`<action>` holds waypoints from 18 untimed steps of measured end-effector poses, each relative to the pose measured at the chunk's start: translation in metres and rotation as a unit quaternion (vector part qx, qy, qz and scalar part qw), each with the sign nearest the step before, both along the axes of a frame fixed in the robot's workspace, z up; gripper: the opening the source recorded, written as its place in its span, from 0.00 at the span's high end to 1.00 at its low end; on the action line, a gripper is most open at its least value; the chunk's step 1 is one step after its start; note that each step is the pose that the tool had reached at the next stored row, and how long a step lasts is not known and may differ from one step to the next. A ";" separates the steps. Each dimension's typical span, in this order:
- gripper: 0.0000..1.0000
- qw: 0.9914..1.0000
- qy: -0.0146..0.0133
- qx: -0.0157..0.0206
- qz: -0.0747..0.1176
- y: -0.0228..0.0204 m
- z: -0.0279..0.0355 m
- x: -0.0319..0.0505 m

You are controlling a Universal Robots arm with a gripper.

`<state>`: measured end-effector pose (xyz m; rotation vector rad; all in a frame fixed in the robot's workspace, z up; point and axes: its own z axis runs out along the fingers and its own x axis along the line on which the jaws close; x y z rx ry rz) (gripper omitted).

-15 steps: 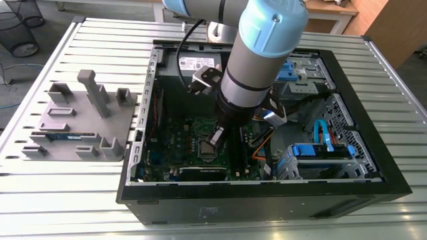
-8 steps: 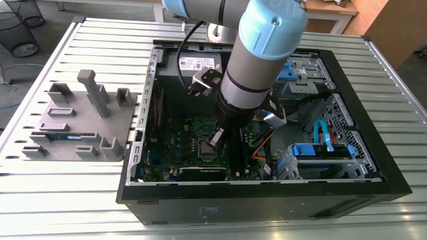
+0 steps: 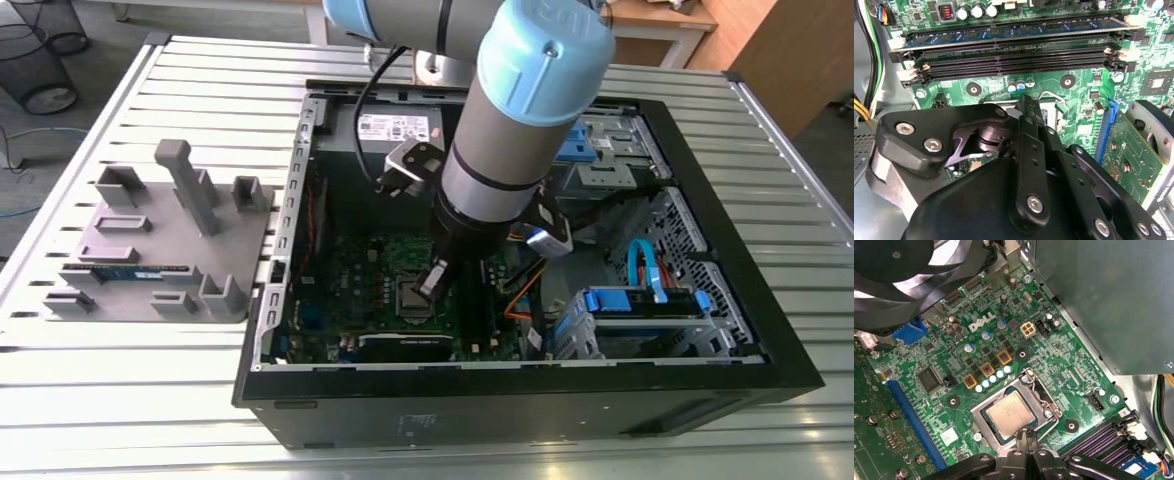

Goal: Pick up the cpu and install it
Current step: 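Install the first cpu locking lever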

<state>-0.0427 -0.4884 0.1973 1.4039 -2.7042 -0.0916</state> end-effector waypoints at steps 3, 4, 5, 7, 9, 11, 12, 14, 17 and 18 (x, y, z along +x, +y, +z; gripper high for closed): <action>0.89 1.000 0.000 0.000 0.000 -0.0032 0.0001 -0.0001; 0.89 1.000 0.000 0.000 0.000 -0.0042 0.0001 0.0000; 0.89 1.000 0.000 0.001 0.000 -0.0049 0.0001 -0.0001; 0.89 1.000 0.000 0.005 0.000 -0.0061 0.0002 0.0000; 0.89 1.000 0.000 0.011 0.000 -0.0071 0.0002 -0.0001; 0.89 1.000 0.000 0.019 0.000 -0.0083 0.0001 -0.0001; 0.89 1.000 0.000 0.023 0.000 -0.0090 0.0002 -0.0001; 0.89 1.000 0.000 0.029 0.000 -0.0104 0.0002 -0.0001; 0.89 0.999 0.000 0.042 0.000 -0.0127 0.0001 -0.0001; 0.89 0.999 0.000 0.045 0.000 -0.0133 0.0001 -0.0001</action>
